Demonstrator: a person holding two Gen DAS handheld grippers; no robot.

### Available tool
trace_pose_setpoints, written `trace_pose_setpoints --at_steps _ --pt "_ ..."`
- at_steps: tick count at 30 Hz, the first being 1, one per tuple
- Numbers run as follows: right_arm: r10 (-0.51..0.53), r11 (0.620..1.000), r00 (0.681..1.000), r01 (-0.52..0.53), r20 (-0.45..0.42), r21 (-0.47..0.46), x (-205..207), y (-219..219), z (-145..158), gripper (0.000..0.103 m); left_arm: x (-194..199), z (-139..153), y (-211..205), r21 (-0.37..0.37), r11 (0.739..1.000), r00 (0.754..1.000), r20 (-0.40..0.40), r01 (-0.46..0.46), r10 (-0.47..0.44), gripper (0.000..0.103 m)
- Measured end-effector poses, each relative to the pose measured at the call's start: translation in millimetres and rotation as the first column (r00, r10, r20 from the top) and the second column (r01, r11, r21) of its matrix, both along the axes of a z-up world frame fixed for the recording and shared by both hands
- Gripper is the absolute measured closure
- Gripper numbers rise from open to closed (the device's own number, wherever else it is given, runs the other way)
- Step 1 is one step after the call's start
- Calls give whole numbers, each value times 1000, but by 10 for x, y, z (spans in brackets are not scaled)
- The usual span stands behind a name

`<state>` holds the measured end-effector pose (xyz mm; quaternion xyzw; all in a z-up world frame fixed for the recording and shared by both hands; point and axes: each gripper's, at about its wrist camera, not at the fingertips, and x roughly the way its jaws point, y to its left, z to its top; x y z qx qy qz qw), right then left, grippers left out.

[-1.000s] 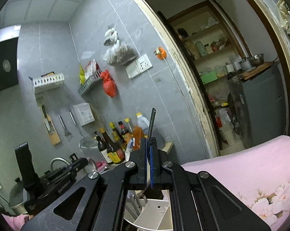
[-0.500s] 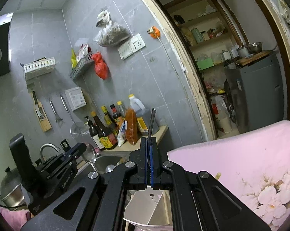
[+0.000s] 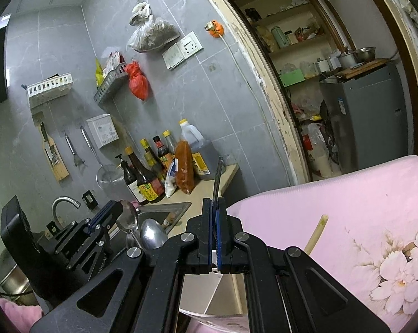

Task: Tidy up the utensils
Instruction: 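Open the left tool to drop the spoon while the right tool releases the fork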

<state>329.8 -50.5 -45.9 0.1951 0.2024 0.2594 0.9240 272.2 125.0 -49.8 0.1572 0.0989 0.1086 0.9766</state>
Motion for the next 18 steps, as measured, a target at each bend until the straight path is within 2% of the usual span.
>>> trace_pose_setpoints --at_steps 5,13,18 --pt "7 1000 1000 -7 -18 -7 16 3 -48 101 23 -66 -56 14 1000 999 -34 25 -25 100" --pt "23 999 999 -24 -27 -28 -10 18 -85 100 18 -152 -58 -46 997 993 -95 59 -63 100" --pt "27 999 999 -28 -19 -45 -52 32 -30 100 19 -149 17 -165 982 982 -143 98 -122 99"
